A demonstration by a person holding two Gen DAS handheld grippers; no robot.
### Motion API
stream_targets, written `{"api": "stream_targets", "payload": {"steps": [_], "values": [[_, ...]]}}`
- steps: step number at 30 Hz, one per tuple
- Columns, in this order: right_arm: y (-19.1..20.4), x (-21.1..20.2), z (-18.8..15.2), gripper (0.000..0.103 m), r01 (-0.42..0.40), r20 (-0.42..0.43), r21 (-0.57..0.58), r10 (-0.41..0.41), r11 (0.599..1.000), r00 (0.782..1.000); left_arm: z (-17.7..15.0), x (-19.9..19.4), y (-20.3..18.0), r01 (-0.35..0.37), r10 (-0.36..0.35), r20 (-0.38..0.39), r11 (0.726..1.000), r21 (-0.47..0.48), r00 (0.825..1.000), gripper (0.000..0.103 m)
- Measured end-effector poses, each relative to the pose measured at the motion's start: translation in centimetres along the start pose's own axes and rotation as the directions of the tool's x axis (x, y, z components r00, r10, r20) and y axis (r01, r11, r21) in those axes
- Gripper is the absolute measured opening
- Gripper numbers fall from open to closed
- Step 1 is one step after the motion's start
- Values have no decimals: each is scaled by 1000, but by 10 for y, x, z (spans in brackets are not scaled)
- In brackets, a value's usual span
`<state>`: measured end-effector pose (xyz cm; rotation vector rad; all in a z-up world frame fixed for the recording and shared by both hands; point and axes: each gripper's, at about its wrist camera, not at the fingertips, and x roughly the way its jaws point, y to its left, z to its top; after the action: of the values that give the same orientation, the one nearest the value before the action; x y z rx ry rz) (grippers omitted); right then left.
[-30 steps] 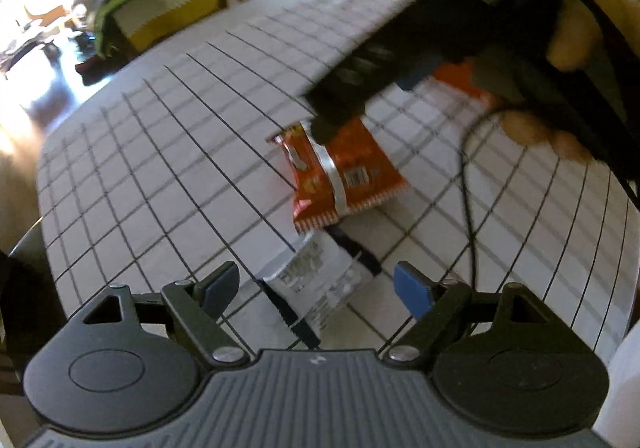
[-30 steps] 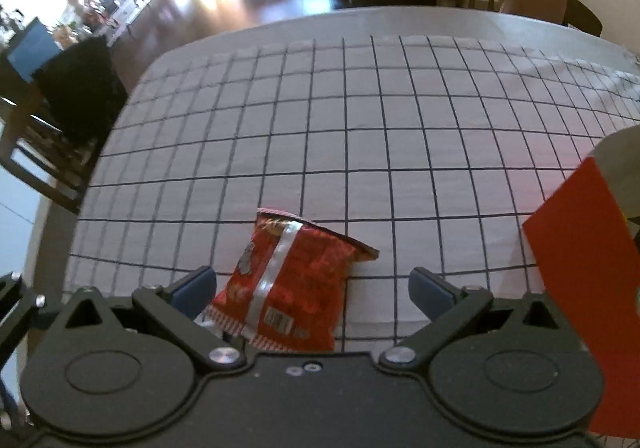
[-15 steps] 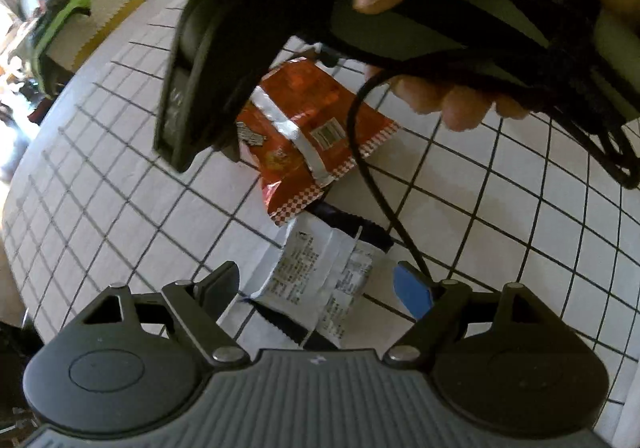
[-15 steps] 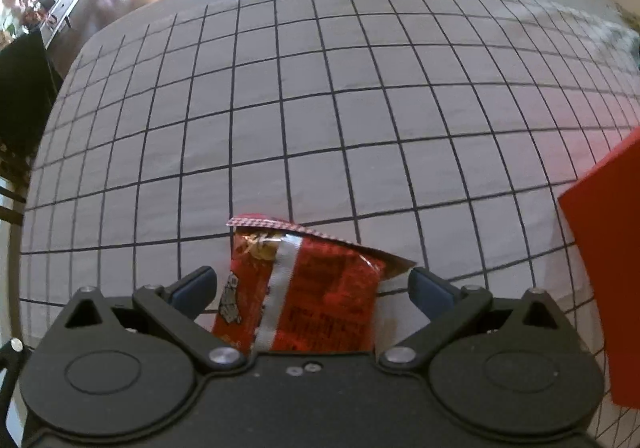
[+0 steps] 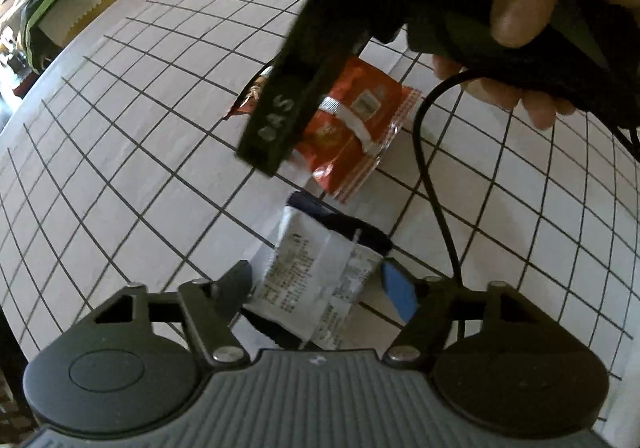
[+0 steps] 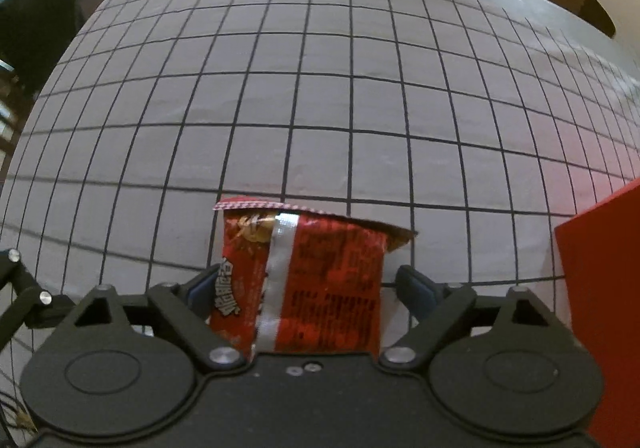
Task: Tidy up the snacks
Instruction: 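Grasp the white printed pouch with the left tool while the right tool grasps the red chip bag, then carry the white pouch and red chip bag over the orange box with both tools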
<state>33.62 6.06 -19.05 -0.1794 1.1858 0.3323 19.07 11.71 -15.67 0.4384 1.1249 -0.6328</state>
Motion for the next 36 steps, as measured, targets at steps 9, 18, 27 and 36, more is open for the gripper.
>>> {"api": "stream_targets", "payload": {"steps": [9, 18, 27, 36], "values": [[-29, -28, -67, 73, -25, 23, -92, 28, 995, 999, -9, -10, -15, -50, 53, 21, 993, -109, 998, 47], [-64, -64, -150, 72, -88, 42, -81, 91, 993, 995, -15, -18, -24, -106, 119, 20, 941, -322, 993, 45], [-109, -129, -196, 72, -130, 87, -85, 137, 988, 987, -21, -61, -25, -88, 165, 101, 846, -526, 981, 45], [-153, -195, -204, 72, -144, 146, -105, 158, 984, 977, 0, -103, -42, -65, 203, 164, 796, -602, 965, 45]]}}
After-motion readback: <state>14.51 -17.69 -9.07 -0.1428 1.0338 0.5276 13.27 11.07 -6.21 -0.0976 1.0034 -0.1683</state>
